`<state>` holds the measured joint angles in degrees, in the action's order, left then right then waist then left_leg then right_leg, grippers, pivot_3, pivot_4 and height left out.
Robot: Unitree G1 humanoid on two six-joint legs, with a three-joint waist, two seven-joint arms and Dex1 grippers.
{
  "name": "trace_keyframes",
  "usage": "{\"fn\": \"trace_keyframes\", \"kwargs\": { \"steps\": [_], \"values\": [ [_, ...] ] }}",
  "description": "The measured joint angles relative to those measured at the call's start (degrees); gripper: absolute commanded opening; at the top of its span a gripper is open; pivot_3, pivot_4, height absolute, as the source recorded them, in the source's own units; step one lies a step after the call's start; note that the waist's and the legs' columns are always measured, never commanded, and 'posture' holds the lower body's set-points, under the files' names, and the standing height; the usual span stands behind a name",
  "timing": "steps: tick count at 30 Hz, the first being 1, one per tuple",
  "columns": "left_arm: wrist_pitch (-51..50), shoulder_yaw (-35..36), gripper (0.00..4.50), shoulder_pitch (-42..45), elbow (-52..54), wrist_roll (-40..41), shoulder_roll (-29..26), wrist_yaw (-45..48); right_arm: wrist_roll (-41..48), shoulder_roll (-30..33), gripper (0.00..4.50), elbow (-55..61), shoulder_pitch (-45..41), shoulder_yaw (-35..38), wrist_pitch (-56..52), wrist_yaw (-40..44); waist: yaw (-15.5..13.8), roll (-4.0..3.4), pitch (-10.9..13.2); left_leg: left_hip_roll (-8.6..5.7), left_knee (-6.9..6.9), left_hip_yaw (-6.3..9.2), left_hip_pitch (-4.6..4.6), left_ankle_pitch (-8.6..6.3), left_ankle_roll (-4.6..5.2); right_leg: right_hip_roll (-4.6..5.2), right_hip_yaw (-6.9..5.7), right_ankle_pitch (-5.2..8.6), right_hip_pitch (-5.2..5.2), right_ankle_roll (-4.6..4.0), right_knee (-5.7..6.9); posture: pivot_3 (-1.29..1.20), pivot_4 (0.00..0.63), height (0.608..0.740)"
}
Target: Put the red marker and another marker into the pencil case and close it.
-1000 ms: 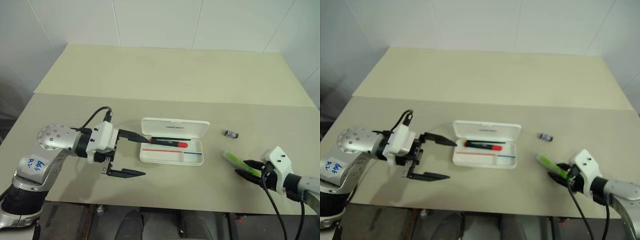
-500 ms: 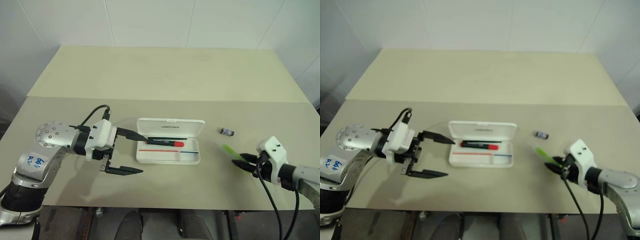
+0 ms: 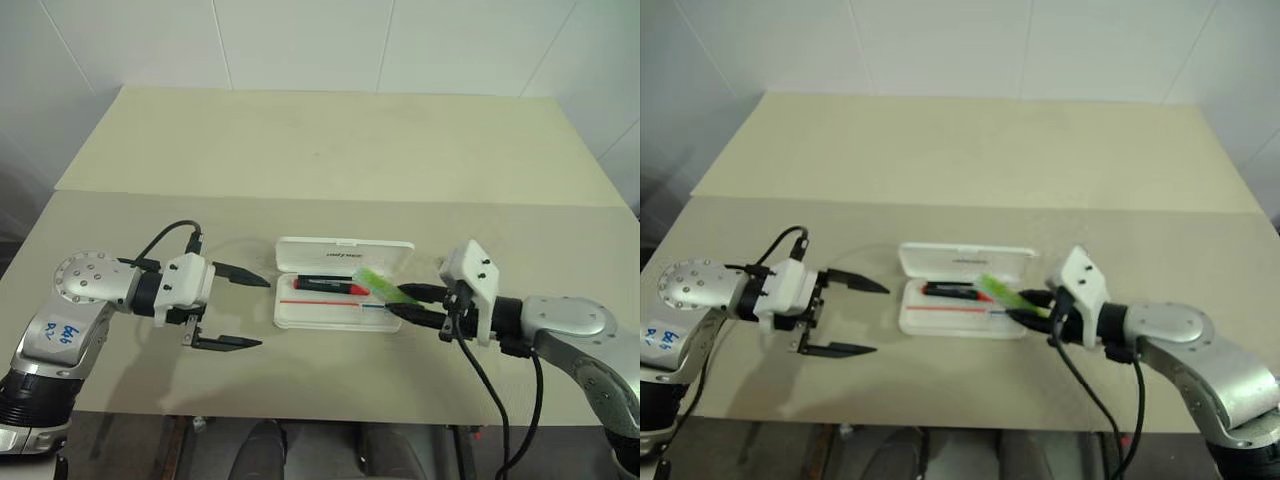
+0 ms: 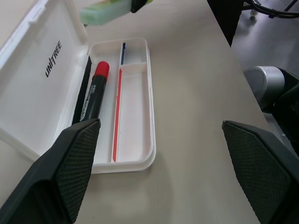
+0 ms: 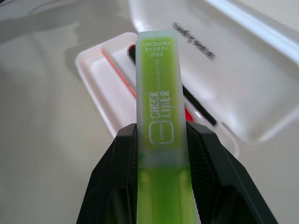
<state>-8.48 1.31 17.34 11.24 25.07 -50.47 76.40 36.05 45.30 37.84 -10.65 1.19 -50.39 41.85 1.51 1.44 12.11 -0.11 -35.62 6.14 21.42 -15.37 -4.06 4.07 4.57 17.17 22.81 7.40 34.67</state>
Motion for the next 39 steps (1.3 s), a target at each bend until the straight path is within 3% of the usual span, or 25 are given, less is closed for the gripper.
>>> {"fn": "trace_keyframes", "kwargs": {
  "steps": [4,17,21,39],
  "values": [
    [0.7,0.0,4.50,-0.5,0.0,-0.4,0.0,-0.1,-3.4,-1.2,1.10,-0.6,-1.6,-6.6,1.9,0.0,0.1,-0.01,0.0,0.00,0.09,-0.01,0.00,0.00,0.00,0.00,-0.01,-0.06,0.07,0.11,0.02,0.00,0.150,0.740],
    [1.1,0.0,4.50,-2.3,1.6,-0.6,0.1,-1.4,-12.2,-4.6,1.10,-9.1,-10.8,-18.0,9.8,4.7,0.3,-0.01,0.0,0.03,0.10,-0.07,0.01,0.00,0.00,-0.02,0.01,-0.08,0.22,0.14,0.18,0.00,0.150,0.740],
    [1.1,0.1,4.50,-2.8,1.6,-0.6,0.0,-1.4,-14.4,-6.0,1.10,-11.7,-13.6,-21.4,12.1,7.2,0.2,-0.01,0.0,0.03,0.13,-0.08,0.05,0.00,0.00,-0.03,0.01,-0.26,0.39,0.50,0.33,0.00,0.150,0.740],
    [1.1,1.1,4.50,-6.6,2.1,-0.7,-1.3,-2.3,-23.3,-11.6,1.10,-22.8,-19.5,-26.9,21.4,14.1,0.3,-0.01,0.0,0.03,0.15,-0.18,0.10,0.01,-0.02,-0.06,0.14,-0.24,0.67,0.46,0.68,0.00,0.150,0.740]
  ]
}}
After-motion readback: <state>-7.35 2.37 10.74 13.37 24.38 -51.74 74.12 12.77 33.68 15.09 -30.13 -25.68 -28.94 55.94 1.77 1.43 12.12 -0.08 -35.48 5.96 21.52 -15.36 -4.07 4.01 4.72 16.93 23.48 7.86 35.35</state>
